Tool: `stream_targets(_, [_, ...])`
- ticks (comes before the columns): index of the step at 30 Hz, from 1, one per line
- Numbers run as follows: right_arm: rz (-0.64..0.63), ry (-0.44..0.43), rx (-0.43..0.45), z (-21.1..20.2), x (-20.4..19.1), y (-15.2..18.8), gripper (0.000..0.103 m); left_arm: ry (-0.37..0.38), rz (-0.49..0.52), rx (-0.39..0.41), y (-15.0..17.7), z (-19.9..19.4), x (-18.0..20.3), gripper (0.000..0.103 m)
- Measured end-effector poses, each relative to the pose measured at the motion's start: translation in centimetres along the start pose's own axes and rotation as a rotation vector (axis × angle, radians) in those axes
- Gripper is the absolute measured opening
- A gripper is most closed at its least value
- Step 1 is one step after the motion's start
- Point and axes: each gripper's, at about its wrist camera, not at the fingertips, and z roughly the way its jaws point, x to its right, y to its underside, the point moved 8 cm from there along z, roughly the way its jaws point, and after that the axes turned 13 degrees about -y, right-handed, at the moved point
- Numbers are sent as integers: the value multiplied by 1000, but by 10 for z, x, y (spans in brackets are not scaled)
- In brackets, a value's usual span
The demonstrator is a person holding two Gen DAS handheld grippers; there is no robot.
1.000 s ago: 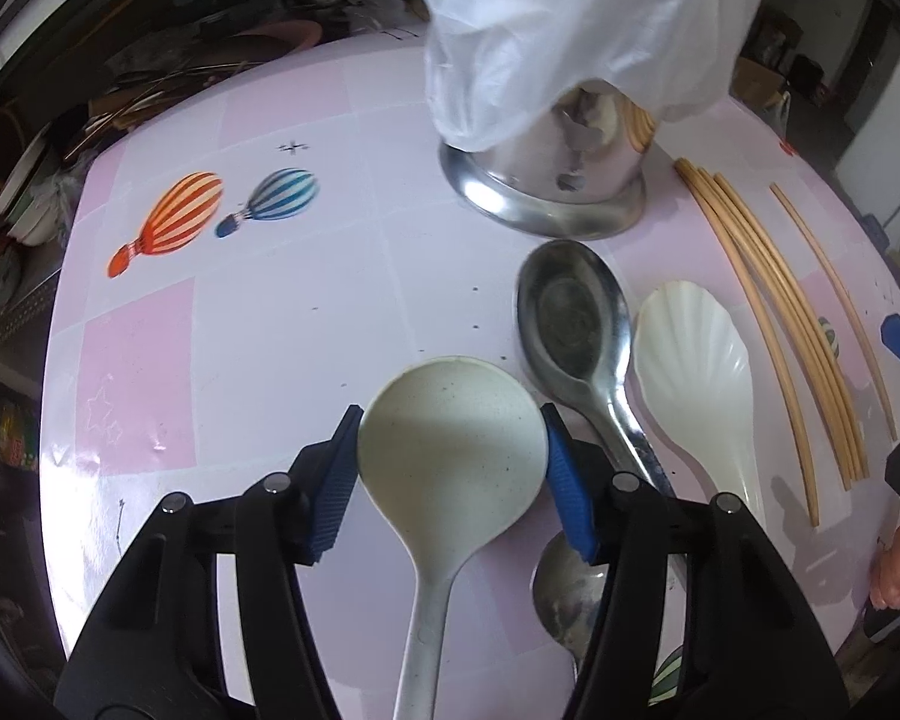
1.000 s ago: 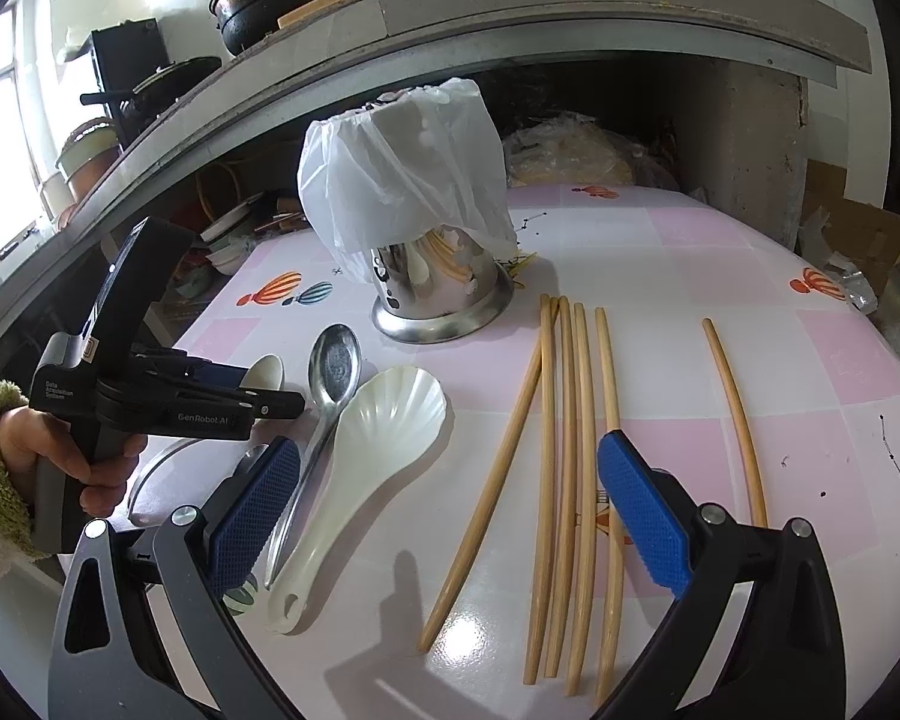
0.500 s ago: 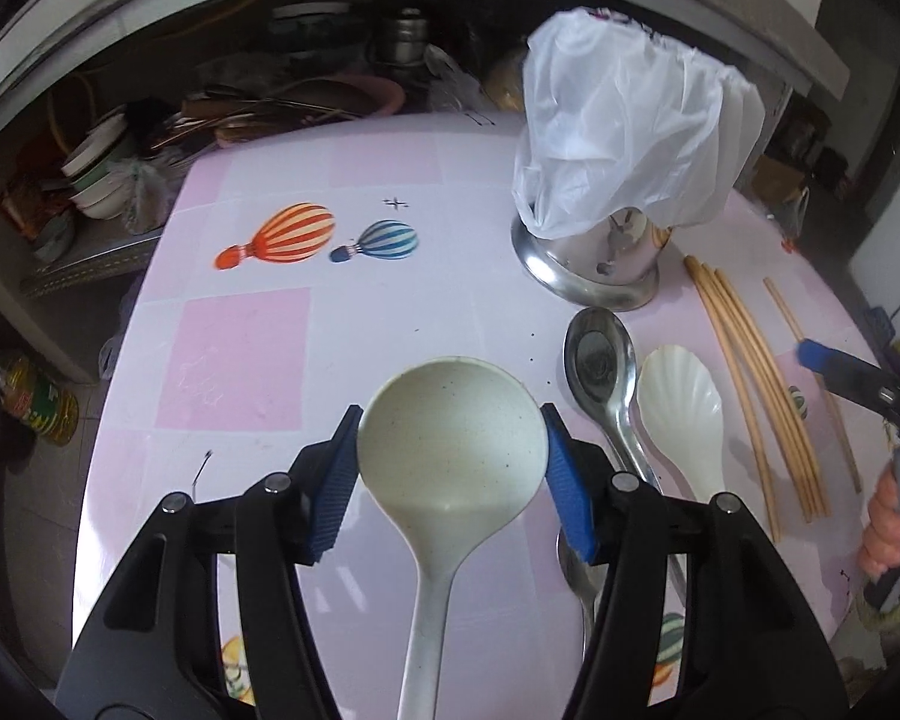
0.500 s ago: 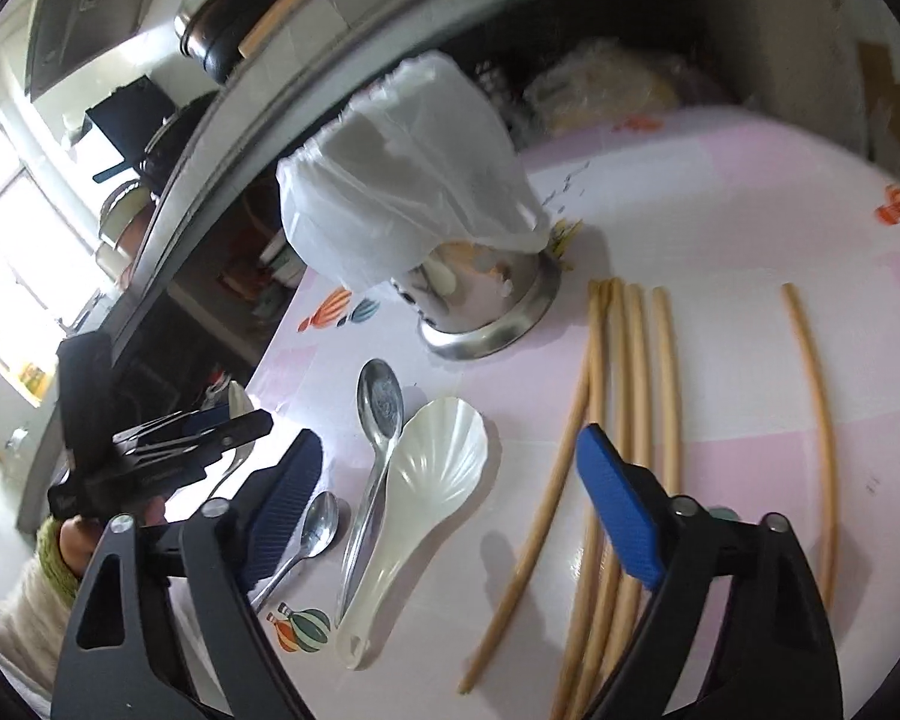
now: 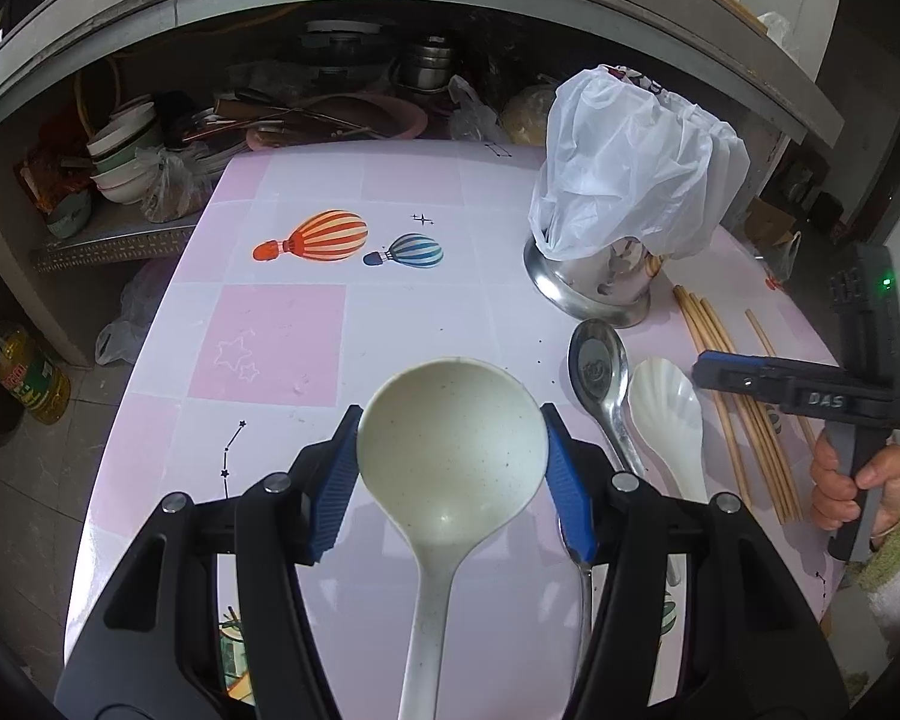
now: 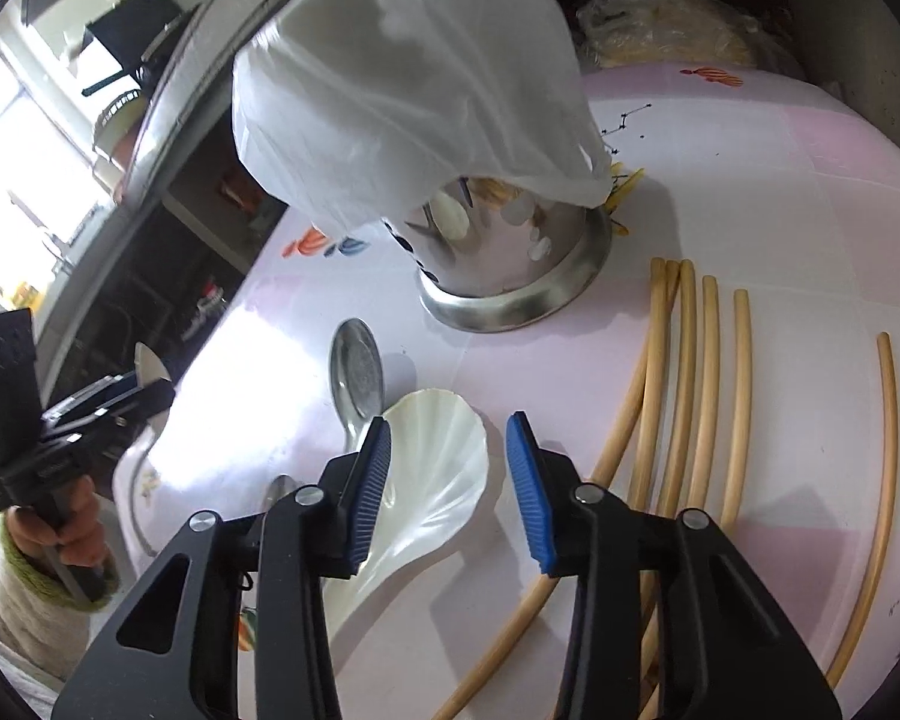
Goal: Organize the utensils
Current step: 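Close the right tool on the white rice spoon handle and lift it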
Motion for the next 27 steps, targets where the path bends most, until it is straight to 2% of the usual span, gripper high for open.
stream_targets(7, [-8,-10,-36,13,5,-2,37,14,-1,-5,3,4,-1,55])
stream_targets(15, [-1,-74,-68,24,8,-6,30,15,-1,-11,4,7,-1,55])
stream_targets(21, [-16,-79,-102,32,6,-6,12,7,5,-14,3,9,-1,55])
stream_targets(27, [-25,-108,-92,27,-3,-3,6,0,9,-11,2,8,0,55])
